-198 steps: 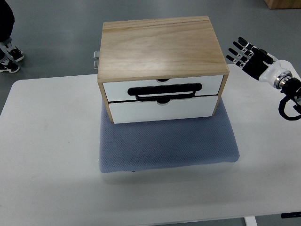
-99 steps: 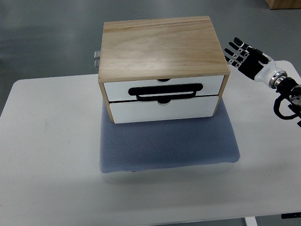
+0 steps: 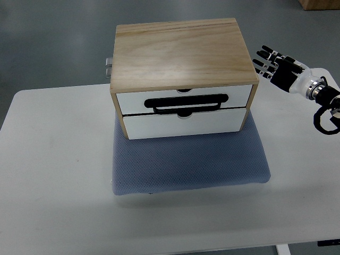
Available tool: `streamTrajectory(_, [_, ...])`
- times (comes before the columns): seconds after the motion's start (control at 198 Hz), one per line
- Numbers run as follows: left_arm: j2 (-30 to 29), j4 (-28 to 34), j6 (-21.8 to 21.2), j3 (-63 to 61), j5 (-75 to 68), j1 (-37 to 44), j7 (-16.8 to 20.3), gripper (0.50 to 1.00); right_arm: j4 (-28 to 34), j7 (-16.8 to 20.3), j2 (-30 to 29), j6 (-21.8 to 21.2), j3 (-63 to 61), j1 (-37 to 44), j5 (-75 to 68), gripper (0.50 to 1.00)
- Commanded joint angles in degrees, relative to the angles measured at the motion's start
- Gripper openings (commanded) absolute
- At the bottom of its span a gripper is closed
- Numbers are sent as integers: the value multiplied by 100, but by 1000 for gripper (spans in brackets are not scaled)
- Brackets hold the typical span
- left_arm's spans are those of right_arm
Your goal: Open wood drawer with right hand
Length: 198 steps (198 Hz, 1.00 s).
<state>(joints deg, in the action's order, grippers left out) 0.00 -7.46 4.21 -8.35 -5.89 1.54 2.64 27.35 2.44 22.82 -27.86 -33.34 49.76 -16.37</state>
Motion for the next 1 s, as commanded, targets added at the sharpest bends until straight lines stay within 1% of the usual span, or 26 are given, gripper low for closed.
streamTrajectory(0.0, [0, -1, 0, 0, 1, -5, 0, 1000, -2, -33, 109, -96, -6, -2, 2, 954])
streamTrajectory(0.121, [0, -1, 0, 9, 1, -5, -1, 1000, -46, -129, 179, -140, -15, 7, 2, 952])
streamTrajectory(0.222, [0, -1, 0, 0, 1, -5, 8, 1000, 86, -138, 513, -184, 11, -54, 82, 952])
streamTrajectory(0.368, [0, -1, 0, 0, 1, -5, -1, 1000, 367, -200, 786, -237, -6, -116, 846, 950])
streamTrajectory(0.479, [0, -1, 0, 0, 1, -5, -1, 1000, 745, -516, 1102, -17, 11, -160, 1233, 950])
streamTrajectory(0.519, [0, -1, 0, 0, 1, 4, -1, 1000, 886, -569, 1243, 79, 29, -169, 1259, 950])
streamTrajectory(0.565, [0, -1, 0, 0, 1, 4, 0, 1000, 1245, -639, 1541, 272, 143, -169, 1259, 950])
streamTrajectory(0.615, [0, -1, 0, 0, 1, 4, 8, 1000, 1571, -727, 1814, 387, 310, -169, 1268, 950])
streamTrajectory(0.66, [0, -1, 0, 0, 1, 4, -1, 1000, 1984, -946, 2156, 475, 600, -160, 1268, 950])
streamTrajectory(0.67, [0, -1, 0, 0, 1, 4, -1, 1000, 1984, -947, 2157, 475, 600, -160, 1268, 950])
streamTrajectory(0.706, [0, -1, 0, 0, 1, 4, -1, 1000, 2230, -1183, 2411, 484, 854, -125, 1268, 950])
streamTrajectory(0.716, [0, -1, 0, 0, 1, 4, -1, 1000, 2231, -1184, 2412, 484, 855, -125, 1268, 950])
streamTrajectory(0.771, [0, -1, 0, 0, 1, -5, 0, 1000, 2494, -1465, 2745, 457, 1241, -46, 1268, 950])
streamTrajectory(0.882, [0, -1, 0, 0, 1, -5, 8, 1000, 2784, -1641, 3185, 361, 1804, 358, 1329, 950])
streamTrajectory(0.938, [0, -1, 0, 0, 1, -5, 8, 1000, 2784, -1641, 3185, 361, 1804, 359, 1330, 950])
streamTrajectory(0.943, [0, -1, 0, 0, 1, 4, 0, 1000, 2932, -1772, 3420, 282, 2213, 611, 1364, 950])
streamTrajectory(0.993, [0, -1, 0, 0, 1, 4, -1, 1000, 3118, -1940, 3598, 176, 2638, 938, 1409, 950])
